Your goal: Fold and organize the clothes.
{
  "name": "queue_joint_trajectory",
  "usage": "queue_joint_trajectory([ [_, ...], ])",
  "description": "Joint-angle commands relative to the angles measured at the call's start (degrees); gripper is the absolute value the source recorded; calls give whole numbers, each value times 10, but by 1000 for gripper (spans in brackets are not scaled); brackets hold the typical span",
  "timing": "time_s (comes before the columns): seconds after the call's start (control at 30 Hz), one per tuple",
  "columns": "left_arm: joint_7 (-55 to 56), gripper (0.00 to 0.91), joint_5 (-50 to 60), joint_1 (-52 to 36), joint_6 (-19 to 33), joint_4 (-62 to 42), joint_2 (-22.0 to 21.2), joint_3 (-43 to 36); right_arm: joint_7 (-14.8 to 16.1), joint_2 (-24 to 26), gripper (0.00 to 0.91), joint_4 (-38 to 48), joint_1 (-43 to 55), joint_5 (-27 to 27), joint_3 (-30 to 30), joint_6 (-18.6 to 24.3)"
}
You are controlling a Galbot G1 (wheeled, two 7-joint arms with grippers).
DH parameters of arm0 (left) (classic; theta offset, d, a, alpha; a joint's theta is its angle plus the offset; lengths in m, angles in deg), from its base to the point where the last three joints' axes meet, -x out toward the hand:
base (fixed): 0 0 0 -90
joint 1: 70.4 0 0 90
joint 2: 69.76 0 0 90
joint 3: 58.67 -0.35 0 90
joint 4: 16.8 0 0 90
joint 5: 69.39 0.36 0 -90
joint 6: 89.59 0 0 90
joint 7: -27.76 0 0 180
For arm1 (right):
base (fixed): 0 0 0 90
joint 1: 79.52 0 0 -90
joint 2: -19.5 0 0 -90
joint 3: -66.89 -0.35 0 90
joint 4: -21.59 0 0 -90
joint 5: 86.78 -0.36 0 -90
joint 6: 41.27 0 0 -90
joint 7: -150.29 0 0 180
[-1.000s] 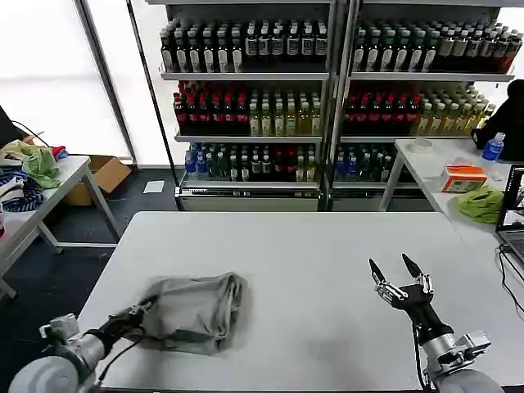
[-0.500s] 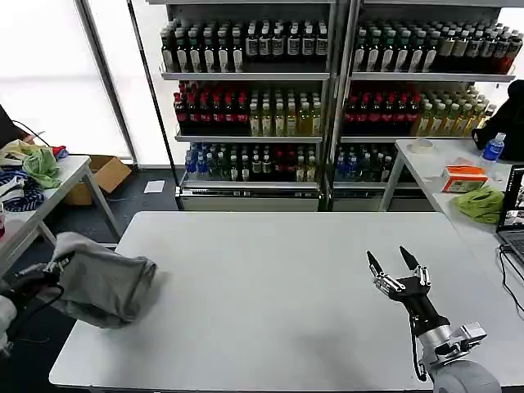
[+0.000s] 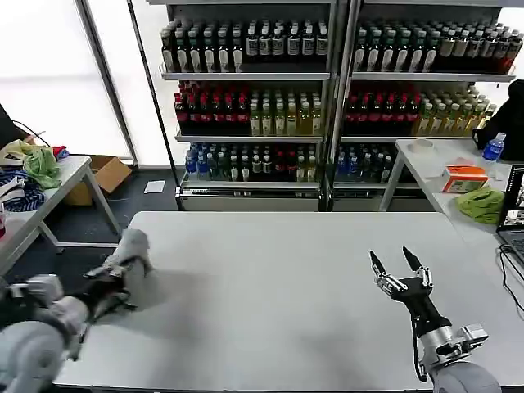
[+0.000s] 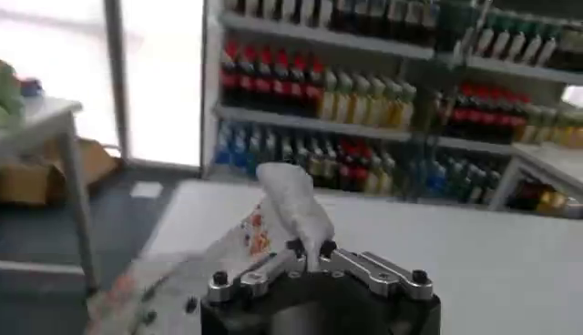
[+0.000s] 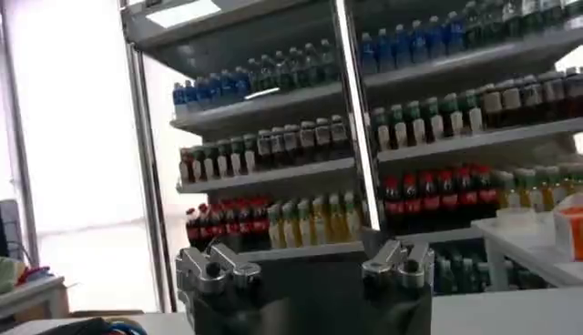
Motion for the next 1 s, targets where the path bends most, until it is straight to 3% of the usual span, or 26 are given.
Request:
queue_joint_trajectory([
  [0.03,131,0,-5,-343,4,-175,-162,-504,-2,-21,907,-8,-20,11,-10,-4],
  [0.07,136,71,-8,-359,4,-195,-179,-521,-2,-22,907,-9,-23,13,-10,-5],
  [0.1,141,232,-14,-380,2,-205,-204,-526,-6,-23,907,-12,-26,15,-9,-10],
  [0.13,147,907,-21,-389,-5,-211,-220,-532,-14,-23,907,-14,-26,22,-8,-20],
  [0.23,163,907,-55,-394,-12,-204,-232,-543,-32,-17,907,-17,-20,35,8,-54],
  [0.3,173,907,-66,-389,-12,-185,-227,-546,-48,-11,907,-18,-6,34,23,-111],
  [0.37,176,907,-80,-379,-12,-161,-217,-538,-53,-4,907,-19,7,26,37,-128],
  [0.53,171,907,-97,-352,-12,-96,-177,-494,-78,15,907,-28,53,-60,81,-200],
  [0.8,124,907,-60,-301,-11,-16,-98,-335,-167,26,907,-37,152,-216,189,-326],
  [1.0,69,907,3,-238,-4,16,-50,-190,-219,22,907,-3,247,-291,312,-367],
])
